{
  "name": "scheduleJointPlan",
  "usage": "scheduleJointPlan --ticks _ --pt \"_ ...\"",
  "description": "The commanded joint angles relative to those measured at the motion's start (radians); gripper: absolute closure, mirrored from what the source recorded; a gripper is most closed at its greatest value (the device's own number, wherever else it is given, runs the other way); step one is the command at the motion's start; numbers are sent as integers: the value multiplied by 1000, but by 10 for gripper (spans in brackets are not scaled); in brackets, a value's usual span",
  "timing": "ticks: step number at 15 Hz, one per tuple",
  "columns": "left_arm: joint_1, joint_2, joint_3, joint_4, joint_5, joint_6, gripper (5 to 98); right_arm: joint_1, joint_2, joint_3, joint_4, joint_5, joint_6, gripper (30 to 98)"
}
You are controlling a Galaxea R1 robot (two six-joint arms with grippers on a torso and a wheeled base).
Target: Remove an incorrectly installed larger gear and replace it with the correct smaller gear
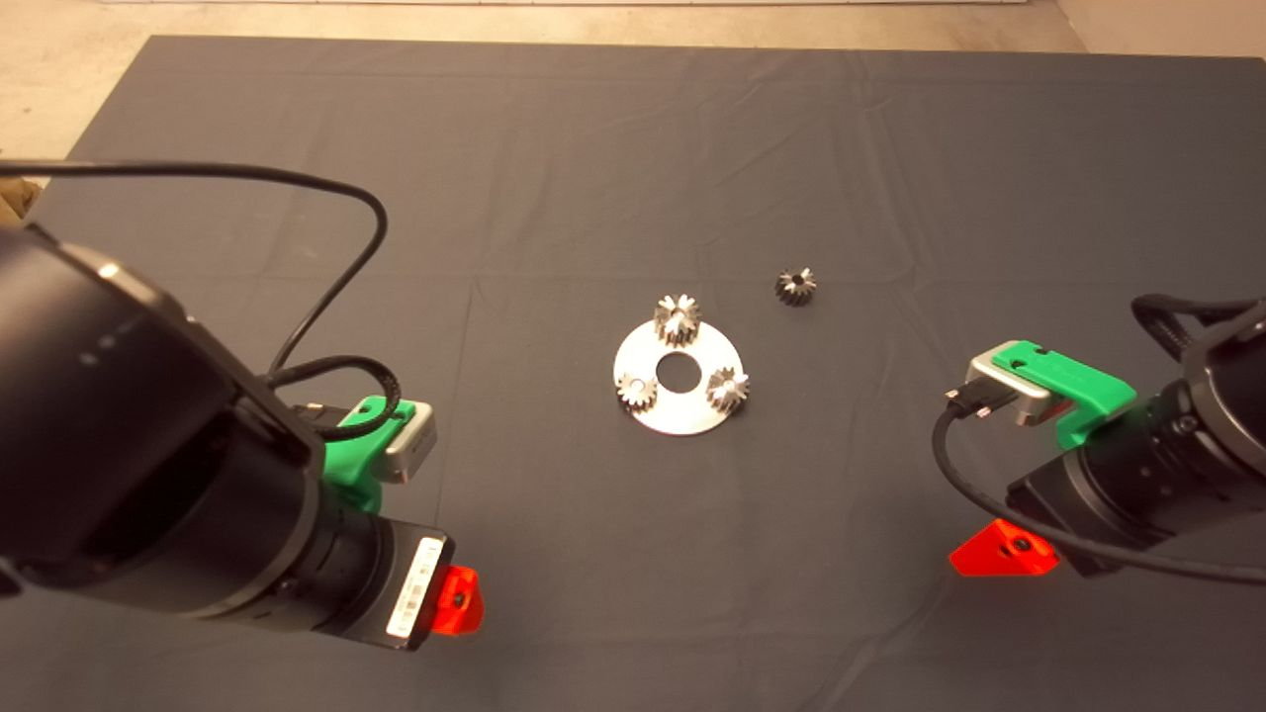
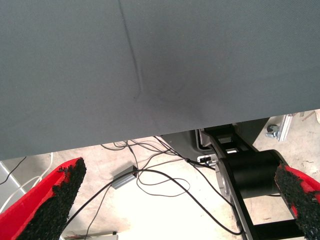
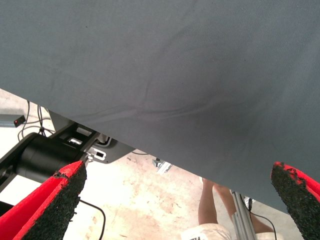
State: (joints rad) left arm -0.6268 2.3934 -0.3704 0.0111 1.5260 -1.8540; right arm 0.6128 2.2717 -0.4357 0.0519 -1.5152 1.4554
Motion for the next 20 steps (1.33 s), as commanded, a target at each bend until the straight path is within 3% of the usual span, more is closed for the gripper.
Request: scheduleJointPlan --ticks 1,13,20 --pt "-14 -6 13 -25 132 -10 54 16 12 5 32 3 0 308" --pt "-14 -4 15 -26 132 -8 54 16 12 4 31 3 0 308" --pt "-14 -4 15 -26 132 -10 54 19 176 -13 31 4 -3 308"
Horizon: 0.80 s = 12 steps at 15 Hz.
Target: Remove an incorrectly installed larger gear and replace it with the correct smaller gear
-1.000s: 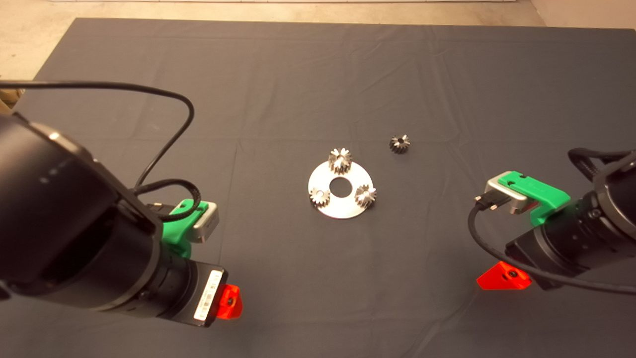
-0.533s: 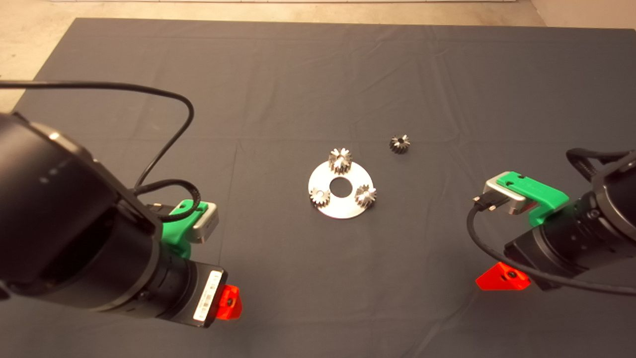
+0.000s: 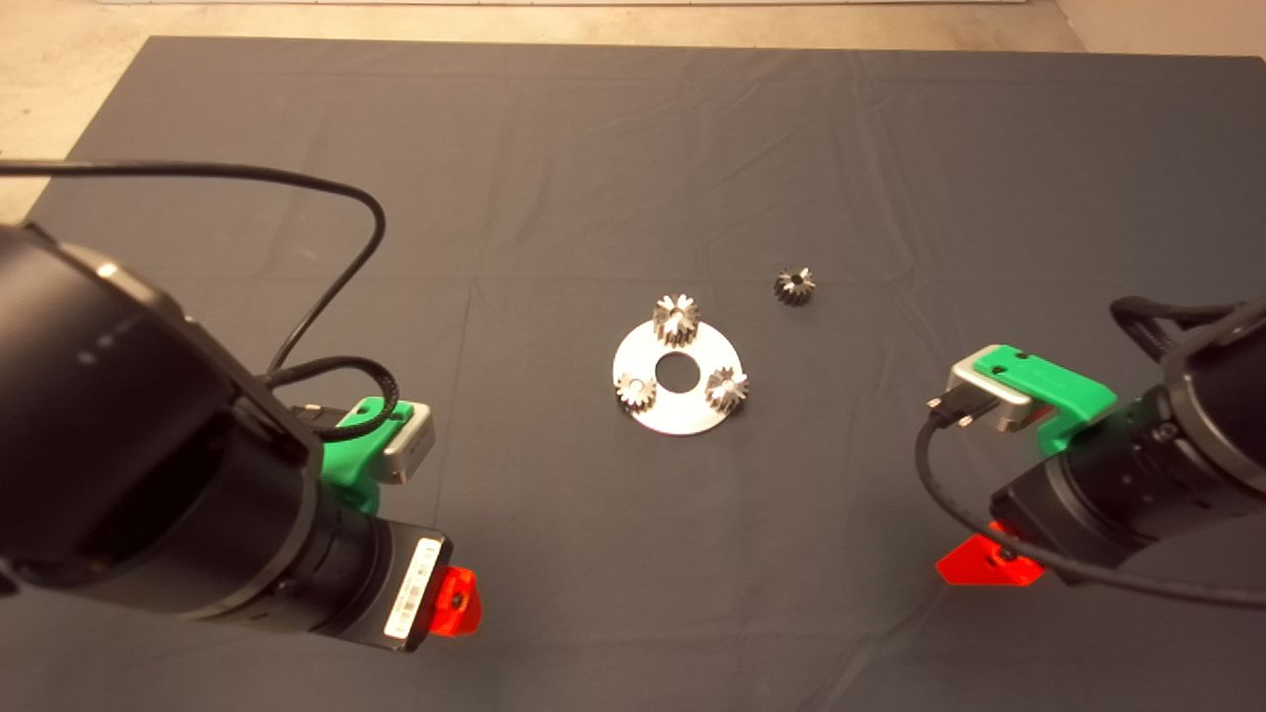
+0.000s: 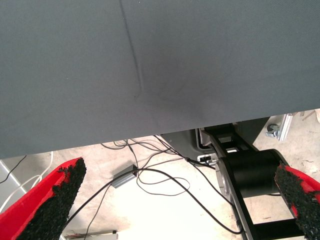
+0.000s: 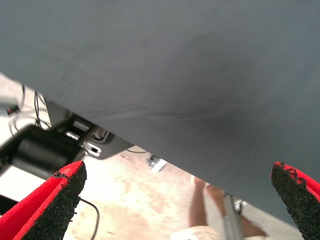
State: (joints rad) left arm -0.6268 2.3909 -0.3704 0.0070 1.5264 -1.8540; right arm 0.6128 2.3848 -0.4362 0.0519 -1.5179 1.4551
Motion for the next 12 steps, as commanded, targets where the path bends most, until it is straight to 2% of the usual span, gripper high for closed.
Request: scheduleJointPlan --ticks 1,2,4,7,9,12 --pt "-14 0 15 -22 132 -10 54 19 63 -30 29 5 -7 308" --pt "-14 0 15 -22 132 -11 54 21 64 -79 25 4 -43 308" --pt "-14 1 15 -22 132 -11 54 21 66 -166 25 2 -177 308" --pt "-14 2 13 -22 132 -11 54 21 76 -332 12 2 -318 308" --pt "-14 0 13 -22 132 -13 54 21 121 -392 -25 2 -374 308" --pt "-14 0 13 -22 132 -13 54 21 208 -474 -72 2 -410 308"
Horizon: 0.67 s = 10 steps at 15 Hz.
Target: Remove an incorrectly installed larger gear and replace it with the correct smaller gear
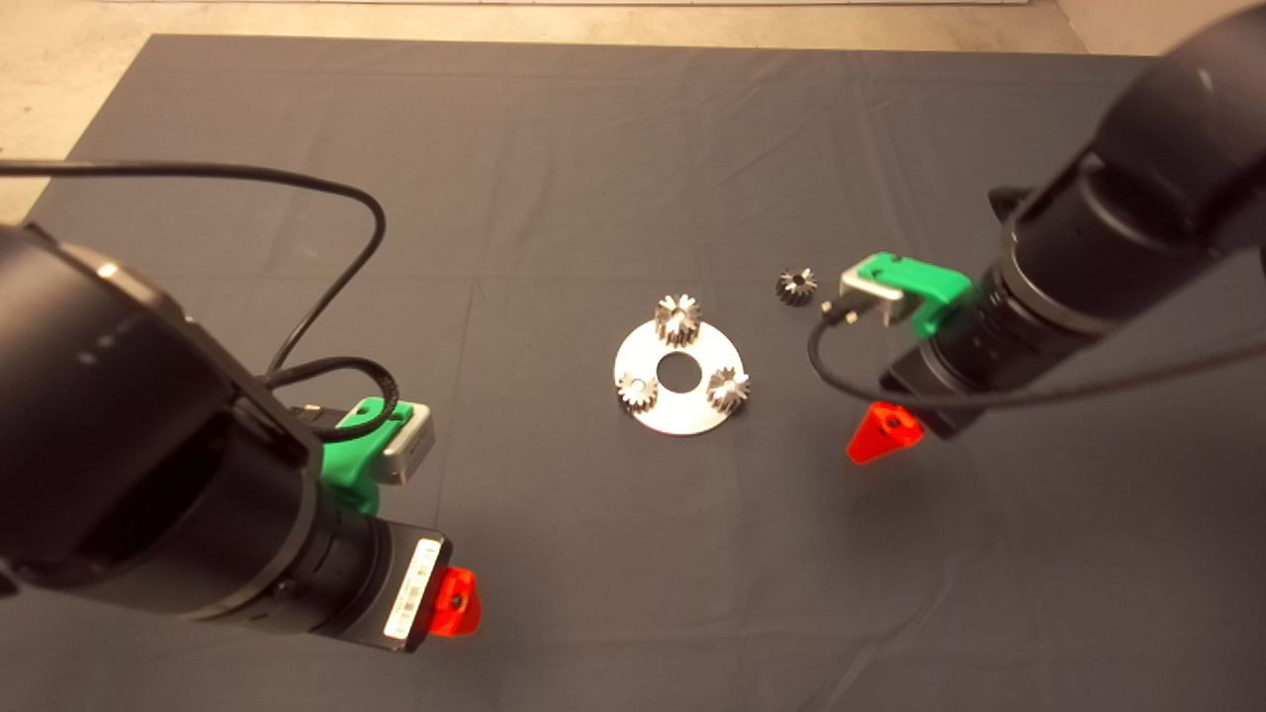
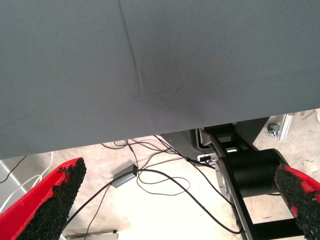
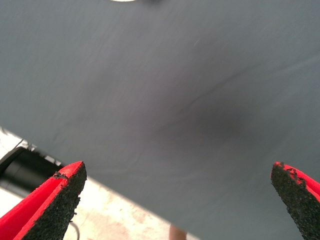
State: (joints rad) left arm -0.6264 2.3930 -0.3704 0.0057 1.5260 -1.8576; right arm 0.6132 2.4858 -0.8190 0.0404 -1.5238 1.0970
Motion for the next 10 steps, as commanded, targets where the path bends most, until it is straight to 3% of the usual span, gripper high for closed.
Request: scheduleJointPlan --ticks 1,10 --pt "-15 -2 13 -21 132 -9 54 20 129 -117 -74 8 -68 308" --pt "-15 1 15 -21 132 -9 54 2 359 -461 -163 8 -205 308"
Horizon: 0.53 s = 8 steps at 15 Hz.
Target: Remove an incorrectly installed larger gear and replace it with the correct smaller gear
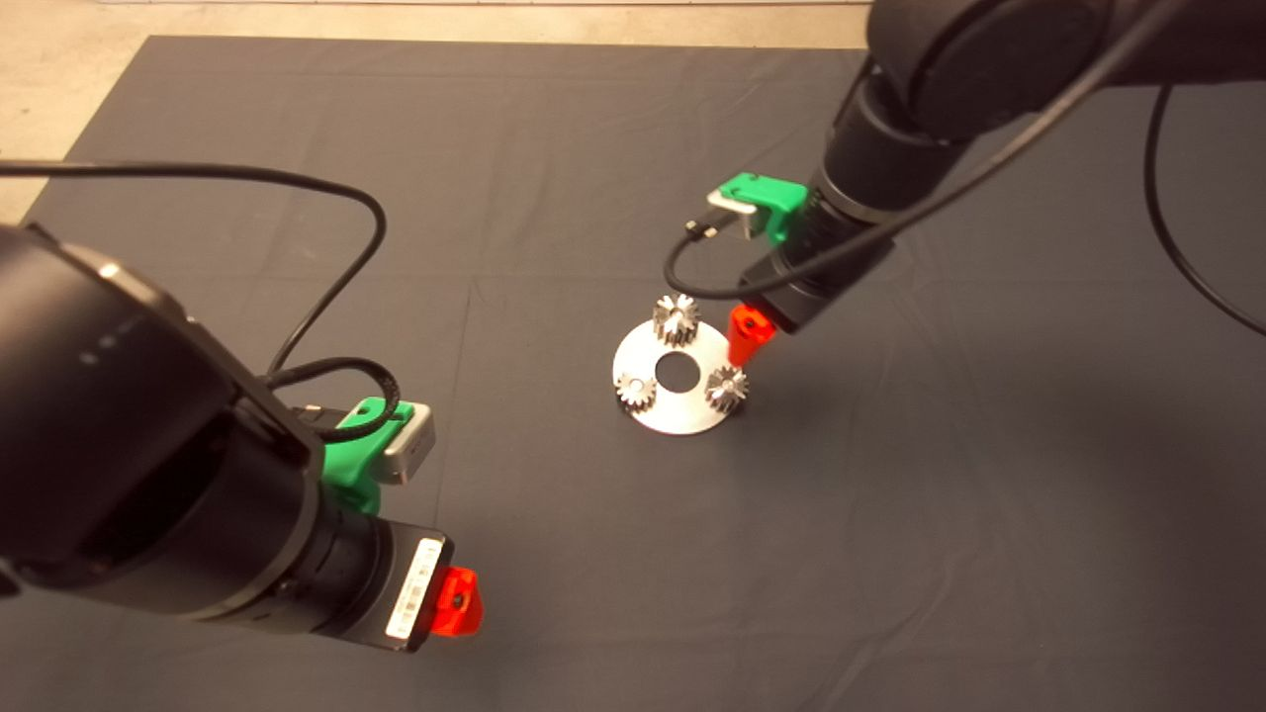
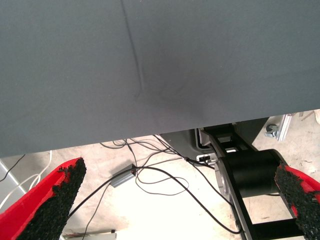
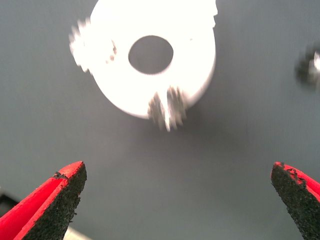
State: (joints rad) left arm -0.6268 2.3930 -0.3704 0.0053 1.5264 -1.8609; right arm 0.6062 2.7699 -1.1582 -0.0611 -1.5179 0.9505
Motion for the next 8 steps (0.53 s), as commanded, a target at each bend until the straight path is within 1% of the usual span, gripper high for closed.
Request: scheduleJointPlan --ticks 1,2,6,8 --pt "-14 1 15 -21 132 -6 54 -2 91 -158 -62 2 -72 308" --pt "-14 1 15 -21 132 -6 54 -9 104 -181 -72 2 -79 308" --pt "-14 2 15 -21 132 -6 54 -82 150 -272 -153 2 -91 308" --pt "-13 2 15 -21 132 -4 54 -106 161 -304 -166 2 -103 308"
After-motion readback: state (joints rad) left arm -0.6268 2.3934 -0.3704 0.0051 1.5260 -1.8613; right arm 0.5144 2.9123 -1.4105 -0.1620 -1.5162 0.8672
